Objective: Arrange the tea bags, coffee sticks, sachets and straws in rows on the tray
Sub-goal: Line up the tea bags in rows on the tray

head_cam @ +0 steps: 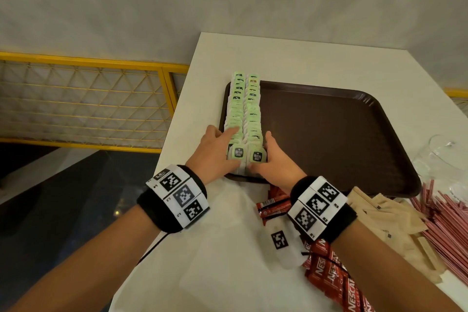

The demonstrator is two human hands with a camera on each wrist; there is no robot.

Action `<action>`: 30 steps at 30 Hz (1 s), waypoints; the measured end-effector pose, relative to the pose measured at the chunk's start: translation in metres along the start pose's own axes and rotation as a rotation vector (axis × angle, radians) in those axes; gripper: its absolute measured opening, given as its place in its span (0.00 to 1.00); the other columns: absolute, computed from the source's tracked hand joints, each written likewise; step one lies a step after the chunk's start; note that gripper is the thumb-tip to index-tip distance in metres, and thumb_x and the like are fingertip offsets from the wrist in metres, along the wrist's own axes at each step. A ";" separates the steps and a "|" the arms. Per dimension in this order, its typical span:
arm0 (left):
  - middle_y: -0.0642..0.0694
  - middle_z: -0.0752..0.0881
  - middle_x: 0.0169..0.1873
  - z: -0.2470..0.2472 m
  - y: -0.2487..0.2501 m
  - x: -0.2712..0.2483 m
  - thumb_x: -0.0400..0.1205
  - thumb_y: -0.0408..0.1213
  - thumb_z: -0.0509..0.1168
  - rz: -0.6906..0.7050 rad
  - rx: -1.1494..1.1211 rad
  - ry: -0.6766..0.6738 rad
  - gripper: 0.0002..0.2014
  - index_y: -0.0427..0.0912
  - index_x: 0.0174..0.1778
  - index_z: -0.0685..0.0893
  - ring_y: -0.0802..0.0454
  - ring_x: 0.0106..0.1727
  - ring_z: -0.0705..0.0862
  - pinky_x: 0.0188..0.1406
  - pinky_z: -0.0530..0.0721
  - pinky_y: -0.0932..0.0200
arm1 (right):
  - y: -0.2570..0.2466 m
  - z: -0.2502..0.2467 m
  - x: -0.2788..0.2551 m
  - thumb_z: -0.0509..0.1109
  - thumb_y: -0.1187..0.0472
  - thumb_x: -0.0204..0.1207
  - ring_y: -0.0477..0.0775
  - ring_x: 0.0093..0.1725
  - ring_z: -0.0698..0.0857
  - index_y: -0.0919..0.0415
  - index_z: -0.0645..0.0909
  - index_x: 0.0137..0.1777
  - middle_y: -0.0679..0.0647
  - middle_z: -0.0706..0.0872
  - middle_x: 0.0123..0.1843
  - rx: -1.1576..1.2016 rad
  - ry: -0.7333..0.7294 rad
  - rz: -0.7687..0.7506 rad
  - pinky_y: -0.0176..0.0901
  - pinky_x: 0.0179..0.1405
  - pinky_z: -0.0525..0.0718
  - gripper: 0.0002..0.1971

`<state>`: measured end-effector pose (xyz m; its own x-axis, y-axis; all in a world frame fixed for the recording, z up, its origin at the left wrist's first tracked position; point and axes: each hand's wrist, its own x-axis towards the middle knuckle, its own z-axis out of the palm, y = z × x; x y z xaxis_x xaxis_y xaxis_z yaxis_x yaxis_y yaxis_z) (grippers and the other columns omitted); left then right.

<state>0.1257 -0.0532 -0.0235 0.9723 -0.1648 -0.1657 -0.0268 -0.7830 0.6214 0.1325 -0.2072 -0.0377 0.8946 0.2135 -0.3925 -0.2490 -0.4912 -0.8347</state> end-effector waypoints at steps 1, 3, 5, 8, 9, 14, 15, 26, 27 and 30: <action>0.43 0.67 0.62 0.000 0.001 0.000 0.76 0.36 0.69 -0.011 -0.069 0.015 0.38 0.49 0.80 0.57 0.45 0.67 0.70 0.64 0.70 0.61 | 0.000 0.003 -0.001 0.69 0.67 0.77 0.51 0.78 0.66 0.59 0.31 0.81 0.52 0.63 0.81 0.054 -0.016 0.003 0.50 0.77 0.66 0.49; 0.40 0.67 0.69 0.001 0.003 0.002 0.78 0.35 0.67 -0.054 -0.169 0.017 0.43 0.45 0.83 0.47 0.45 0.73 0.65 0.66 0.68 0.60 | 0.001 0.006 -0.001 0.64 0.71 0.79 0.49 0.79 0.65 0.59 0.29 0.81 0.50 0.61 0.82 0.137 -0.019 0.012 0.47 0.79 0.64 0.46; 0.39 0.62 0.77 0.002 0.006 0.003 0.81 0.36 0.64 -0.127 -0.217 -0.032 0.45 0.40 0.81 0.35 0.46 0.77 0.63 0.71 0.65 0.58 | 0.004 0.010 0.002 0.62 0.72 0.79 0.49 0.78 0.66 0.58 0.30 0.82 0.50 0.62 0.82 0.206 -0.008 0.018 0.48 0.79 0.64 0.45; 0.43 0.58 0.81 0.005 0.009 0.002 0.83 0.34 0.60 -0.146 -0.289 -0.093 0.44 0.39 0.79 0.29 0.47 0.78 0.64 0.76 0.65 0.53 | 0.006 0.013 0.003 0.59 0.76 0.80 0.49 0.75 0.71 0.58 0.36 0.83 0.51 0.70 0.78 0.275 -0.006 0.000 0.50 0.78 0.66 0.41; 0.44 0.58 0.81 0.005 0.010 0.000 0.84 0.33 0.59 -0.141 -0.305 -0.105 0.43 0.39 0.79 0.29 0.48 0.78 0.65 0.76 0.66 0.53 | 0.004 0.014 0.001 0.58 0.77 0.80 0.48 0.75 0.72 0.59 0.37 0.83 0.51 0.71 0.77 0.294 -0.012 -0.005 0.49 0.78 0.66 0.40; 0.49 0.53 0.82 0.001 0.017 -0.002 0.84 0.28 0.56 -0.151 -0.437 -0.143 0.41 0.40 0.79 0.29 0.51 0.80 0.61 0.77 0.62 0.57 | -0.003 0.008 0.005 0.60 0.62 0.84 0.48 0.75 0.69 0.56 0.32 0.82 0.51 0.65 0.80 0.353 0.043 0.029 0.47 0.78 0.65 0.40; 0.50 0.54 0.81 -0.001 0.019 -0.001 0.84 0.28 0.56 -0.161 -0.480 -0.138 0.41 0.39 0.79 0.29 0.52 0.80 0.61 0.76 0.62 0.59 | -0.006 0.005 0.009 0.60 0.55 0.83 0.51 0.77 0.67 0.55 0.32 0.82 0.52 0.63 0.81 0.354 0.060 0.045 0.50 0.79 0.63 0.41; 0.50 0.48 0.82 -0.001 0.021 0.006 0.84 0.28 0.54 -0.261 -0.690 -0.167 0.40 0.42 0.79 0.29 0.53 0.82 0.52 0.74 0.57 0.61 | -0.019 0.007 0.039 0.49 0.38 0.82 0.55 0.82 0.58 0.53 0.35 0.83 0.52 0.53 0.85 0.436 0.090 0.156 0.54 0.81 0.56 0.38; 0.49 0.48 0.83 -0.003 0.020 0.009 0.84 0.28 0.54 -0.271 -0.711 -0.149 0.40 0.41 0.80 0.29 0.52 0.82 0.52 0.75 0.56 0.60 | -0.020 0.004 0.040 0.48 0.38 0.82 0.55 0.82 0.59 0.53 0.35 0.83 0.53 0.53 0.85 0.460 0.100 0.157 0.55 0.81 0.57 0.38; 0.47 0.47 0.83 -0.012 0.021 0.018 0.85 0.29 0.52 -0.288 -0.786 -0.099 0.38 0.42 0.80 0.30 0.51 0.82 0.51 0.75 0.56 0.59 | -0.026 -0.009 0.045 0.47 0.38 0.83 0.54 0.82 0.59 0.55 0.41 0.84 0.53 0.55 0.84 0.512 0.135 0.170 0.50 0.80 0.58 0.36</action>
<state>0.1455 -0.0653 -0.0047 0.8906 -0.1034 -0.4428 0.4241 -0.1627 0.8909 0.1830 -0.1928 -0.0303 0.8571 0.0407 -0.5136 -0.5127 -0.0295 -0.8580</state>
